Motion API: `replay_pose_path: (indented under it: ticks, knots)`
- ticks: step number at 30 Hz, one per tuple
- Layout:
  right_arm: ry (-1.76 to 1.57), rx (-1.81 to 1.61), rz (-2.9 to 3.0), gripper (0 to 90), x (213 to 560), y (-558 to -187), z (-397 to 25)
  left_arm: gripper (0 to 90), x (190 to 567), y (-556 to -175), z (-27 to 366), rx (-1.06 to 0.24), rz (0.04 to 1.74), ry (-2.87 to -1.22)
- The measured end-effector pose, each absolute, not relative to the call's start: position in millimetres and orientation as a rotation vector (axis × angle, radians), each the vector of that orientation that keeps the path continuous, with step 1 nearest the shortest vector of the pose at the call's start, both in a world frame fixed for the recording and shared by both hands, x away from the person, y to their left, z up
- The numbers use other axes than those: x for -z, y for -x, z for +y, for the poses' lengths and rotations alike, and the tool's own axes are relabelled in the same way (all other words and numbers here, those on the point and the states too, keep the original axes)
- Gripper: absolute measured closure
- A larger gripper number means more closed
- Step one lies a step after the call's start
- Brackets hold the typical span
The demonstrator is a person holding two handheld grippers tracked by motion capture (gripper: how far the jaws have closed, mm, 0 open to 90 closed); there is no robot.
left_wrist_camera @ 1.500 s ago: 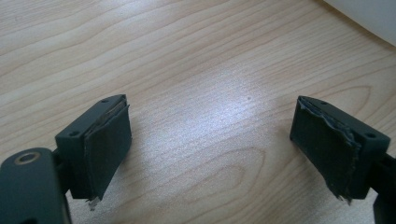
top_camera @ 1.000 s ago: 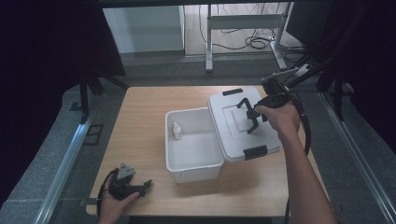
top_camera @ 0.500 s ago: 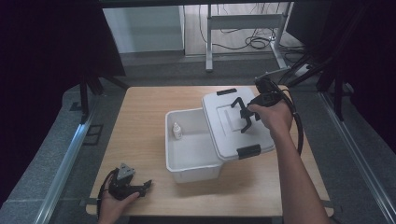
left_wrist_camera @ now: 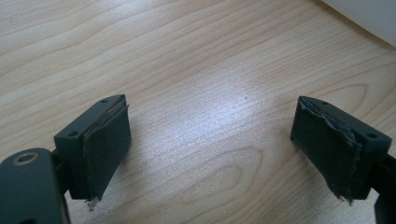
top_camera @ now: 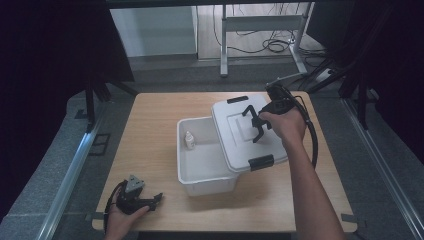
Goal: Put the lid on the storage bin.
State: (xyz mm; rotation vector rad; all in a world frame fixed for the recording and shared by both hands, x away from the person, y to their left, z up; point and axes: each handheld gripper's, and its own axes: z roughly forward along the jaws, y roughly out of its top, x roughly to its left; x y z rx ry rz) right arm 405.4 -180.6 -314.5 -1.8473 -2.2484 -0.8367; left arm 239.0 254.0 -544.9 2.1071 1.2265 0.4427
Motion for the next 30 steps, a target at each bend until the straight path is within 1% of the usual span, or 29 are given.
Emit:
replay_pose_path:
  ticks: [10,30]
  knots:
    - [1.862,0.836,-2.228,84.9,317,-410,-158,12.1,545,-239,254,-0.441,1.222,-2.108]
    - [1.879,0.855,-2.144,84.9,318,-402,-125,11.9,545,-240,254,-0.43,1.194,-2.121]
